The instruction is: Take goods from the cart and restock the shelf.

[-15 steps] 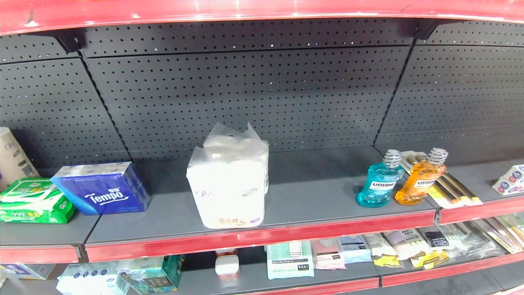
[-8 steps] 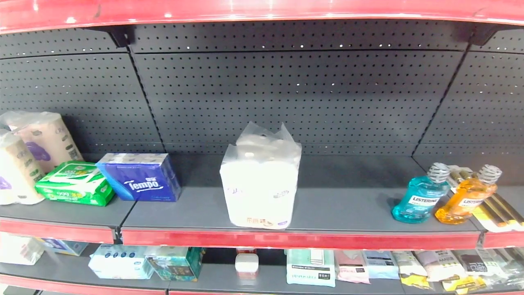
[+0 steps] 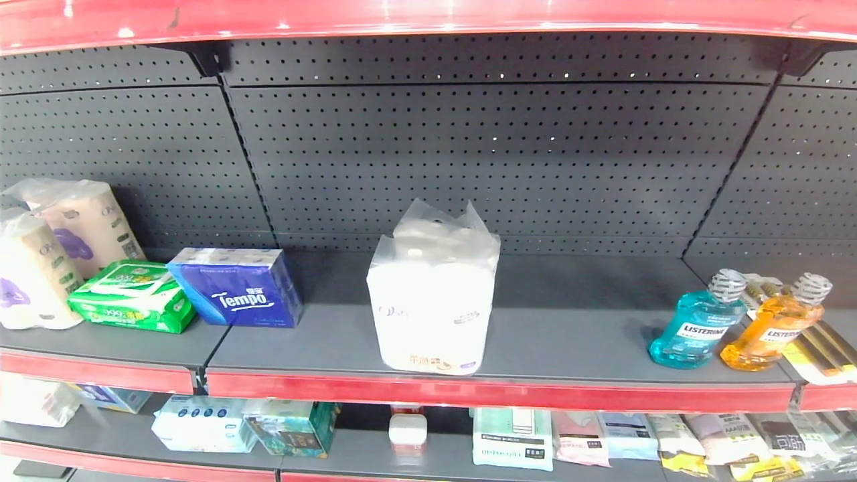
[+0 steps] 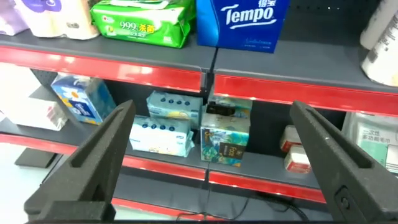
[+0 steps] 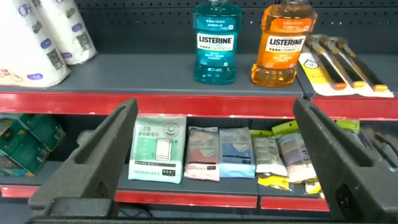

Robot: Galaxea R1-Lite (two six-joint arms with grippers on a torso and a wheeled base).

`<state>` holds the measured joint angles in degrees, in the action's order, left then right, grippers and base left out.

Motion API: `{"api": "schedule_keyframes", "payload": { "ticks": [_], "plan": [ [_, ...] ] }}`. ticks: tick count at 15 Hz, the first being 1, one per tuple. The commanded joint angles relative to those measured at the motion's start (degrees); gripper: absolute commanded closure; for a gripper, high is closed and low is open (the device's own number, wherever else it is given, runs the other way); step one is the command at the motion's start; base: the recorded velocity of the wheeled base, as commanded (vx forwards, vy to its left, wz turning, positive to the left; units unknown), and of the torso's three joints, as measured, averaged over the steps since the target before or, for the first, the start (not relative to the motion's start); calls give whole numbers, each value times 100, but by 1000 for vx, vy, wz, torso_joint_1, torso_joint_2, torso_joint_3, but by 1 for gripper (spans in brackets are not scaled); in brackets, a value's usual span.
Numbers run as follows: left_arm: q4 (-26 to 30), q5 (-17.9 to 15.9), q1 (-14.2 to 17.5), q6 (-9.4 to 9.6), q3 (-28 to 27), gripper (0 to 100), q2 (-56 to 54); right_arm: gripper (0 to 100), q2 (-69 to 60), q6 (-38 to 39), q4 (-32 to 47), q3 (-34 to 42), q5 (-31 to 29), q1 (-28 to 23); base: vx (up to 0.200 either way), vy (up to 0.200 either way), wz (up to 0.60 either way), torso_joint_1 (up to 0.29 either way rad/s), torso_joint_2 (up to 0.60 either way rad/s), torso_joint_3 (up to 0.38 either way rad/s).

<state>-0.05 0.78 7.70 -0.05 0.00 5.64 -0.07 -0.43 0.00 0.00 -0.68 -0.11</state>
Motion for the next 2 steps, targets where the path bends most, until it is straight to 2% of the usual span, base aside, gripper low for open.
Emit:
{"api": "schedule_keyframes", "payload": {
  "ticks": [1, 2],
  "plan": [
    [-4, 1, 3, -4, 0, 0, 7, 0, 7, -1, 0, 0, -2, 2, 0, 0, 0, 0, 0, 0],
    [-4, 1, 3, -4, 0, 0, -2, 0, 7, -1, 0, 0, -2, 2, 0, 0, 0, 0, 0, 0]
  ]
}}
